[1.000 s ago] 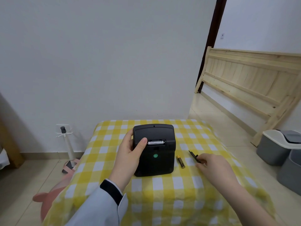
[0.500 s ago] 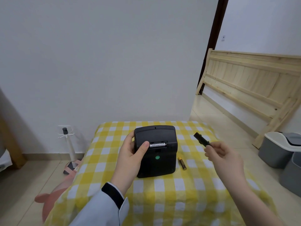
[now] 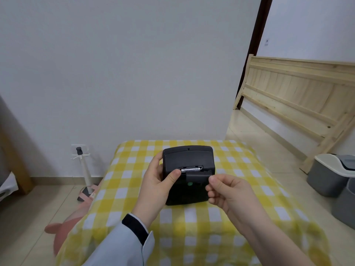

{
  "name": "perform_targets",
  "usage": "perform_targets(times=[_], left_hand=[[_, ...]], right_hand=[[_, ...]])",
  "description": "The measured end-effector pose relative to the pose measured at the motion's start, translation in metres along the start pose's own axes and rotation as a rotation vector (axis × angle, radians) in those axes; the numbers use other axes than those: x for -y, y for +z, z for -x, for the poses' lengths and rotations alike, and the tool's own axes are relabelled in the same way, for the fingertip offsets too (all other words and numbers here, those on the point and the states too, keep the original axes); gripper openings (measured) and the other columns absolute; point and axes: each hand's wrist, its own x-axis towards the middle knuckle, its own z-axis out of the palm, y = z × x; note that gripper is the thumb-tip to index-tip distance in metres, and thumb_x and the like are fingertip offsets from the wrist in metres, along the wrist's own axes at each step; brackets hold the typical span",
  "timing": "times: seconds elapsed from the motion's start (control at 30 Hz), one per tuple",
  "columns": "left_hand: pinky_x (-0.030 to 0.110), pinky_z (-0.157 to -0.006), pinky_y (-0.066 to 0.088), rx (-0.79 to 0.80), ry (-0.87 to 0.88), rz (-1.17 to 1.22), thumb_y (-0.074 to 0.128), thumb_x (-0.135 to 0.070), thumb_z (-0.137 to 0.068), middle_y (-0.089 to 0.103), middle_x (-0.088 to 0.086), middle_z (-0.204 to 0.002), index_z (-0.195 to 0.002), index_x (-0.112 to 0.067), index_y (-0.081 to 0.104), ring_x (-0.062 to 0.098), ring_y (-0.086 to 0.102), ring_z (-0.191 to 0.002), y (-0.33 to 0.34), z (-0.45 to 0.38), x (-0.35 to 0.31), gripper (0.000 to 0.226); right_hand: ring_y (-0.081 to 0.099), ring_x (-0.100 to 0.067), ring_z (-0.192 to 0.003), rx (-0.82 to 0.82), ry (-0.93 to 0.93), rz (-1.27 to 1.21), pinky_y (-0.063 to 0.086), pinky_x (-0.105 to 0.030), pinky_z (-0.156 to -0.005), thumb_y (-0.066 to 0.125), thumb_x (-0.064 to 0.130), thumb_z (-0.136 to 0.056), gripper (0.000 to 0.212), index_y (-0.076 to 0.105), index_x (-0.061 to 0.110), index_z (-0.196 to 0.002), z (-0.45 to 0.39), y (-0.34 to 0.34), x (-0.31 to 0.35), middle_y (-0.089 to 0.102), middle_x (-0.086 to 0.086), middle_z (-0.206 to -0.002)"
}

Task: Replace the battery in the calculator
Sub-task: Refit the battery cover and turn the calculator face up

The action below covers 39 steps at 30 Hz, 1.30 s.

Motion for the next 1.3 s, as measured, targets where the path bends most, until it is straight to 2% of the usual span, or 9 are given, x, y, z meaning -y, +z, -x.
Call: perform_targets(times=[0.17,0.37,0.57,0.73,0.87,1.03,1.13,1.3], left_hand=[[0.022,-0.081,0.055,0.002,0.009,-0.001,0.060,-0.002,-0.089,0.074,0.001,-0.104,-0.126,-0.029,0.048,0.011,0.070,-0.097,-0.002,0.002,0.002,0.048],[0.022,-0.084,0.054,0.027,0.016,-0.006,0.063,-0.005,-0.087,0.076,-0.003,-0.103,-0.135,-0.020,0.043,0.012,0.069,-0.102,-0.004,0.002,0.004,0.055],[0.021,-0.083,0.053,0.034,0.028,-0.010,0.063,-0.003,-0.087,0.077,-0.009,-0.098,-0.126,-0.032,0.046,0.010,0.069,-0.099,-0.004,0.002,0.005,0.051],[0.021,-0.082,0.053,0.037,0.031,-0.003,0.066,-0.018,-0.077,0.077,-0.011,-0.099,-0.120,-0.036,0.049,0.009,0.069,-0.099,-0.003,0.002,0.004,0.050],[0.021,-0.083,0.053,0.035,0.033,0.001,0.067,-0.018,-0.076,0.076,-0.006,-0.100,-0.124,-0.033,0.048,0.010,0.069,-0.100,-0.002,0.002,0.004,0.053],[0.027,-0.087,0.053,0.044,0.031,-0.008,0.070,-0.009,-0.082,0.074,0.001,-0.107,-0.134,-0.020,0.044,0.014,0.069,-0.102,-0.003,0.002,0.004,0.059],[0.029,-0.088,0.054,0.045,0.027,-0.017,0.070,-0.017,-0.076,0.075,0.001,-0.107,-0.134,-0.021,0.045,0.014,0.069,-0.102,-0.003,0.001,0.003,0.064],[0.030,-0.088,0.054,0.054,0.024,-0.039,0.071,-0.020,-0.074,0.075,-0.001,-0.107,-0.130,-0.029,0.049,0.014,0.069,-0.103,-0.005,0.000,0.003,0.060]], right_hand=[[0.058,-0.012,-0.046,-0.043,0.038,-0.008,0.051,-0.021,-0.045,0.065,0.006,-0.082,0.011,0.068,0.003,-0.072,-0.002,0.012,-0.007,0.066,-0.006,-0.055],[0.059,-0.011,-0.046,-0.092,0.027,0.015,0.051,-0.021,-0.044,0.067,0.007,-0.082,0.009,0.070,0.002,-0.074,-0.003,0.013,-0.006,0.067,-0.005,-0.055],[0.058,-0.010,-0.045,-0.100,0.013,0.035,0.050,-0.020,-0.042,0.068,0.008,-0.081,0.010,0.071,0.004,-0.072,-0.003,0.015,-0.005,0.067,-0.005,-0.054],[0.057,-0.011,-0.045,-0.100,0.017,0.041,0.050,-0.021,-0.042,0.069,0.009,-0.080,0.011,0.072,0.005,-0.070,-0.003,0.015,-0.004,0.067,-0.005,-0.055],[0.057,-0.011,-0.045,-0.108,0.020,0.047,0.050,-0.022,-0.042,0.070,0.010,-0.080,0.010,0.071,0.003,-0.073,-0.003,0.014,-0.004,0.066,-0.005,-0.055],[0.056,-0.010,-0.044,-0.130,0.016,0.044,0.049,-0.021,-0.041,0.071,0.013,-0.080,0.011,0.070,0.005,-0.072,-0.002,0.016,-0.003,0.065,-0.003,-0.053],[0.056,-0.009,-0.043,-0.144,0.002,0.057,0.048,-0.021,-0.040,0.071,0.015,-0.080,0.013,0.070,0.006,-0.070,-0.002,0.017,-0.003,0.065,-0.002,-0.052],[0.055,-0.008,-0.040,-0.197,-0.057,0.154,0.046,-0.020,-0.038,0.071,0.019,-0.081,0.017,0.069,0.011,-0.067,-0.002,0.019,-0.004,0.066,0.000,-0.049]])
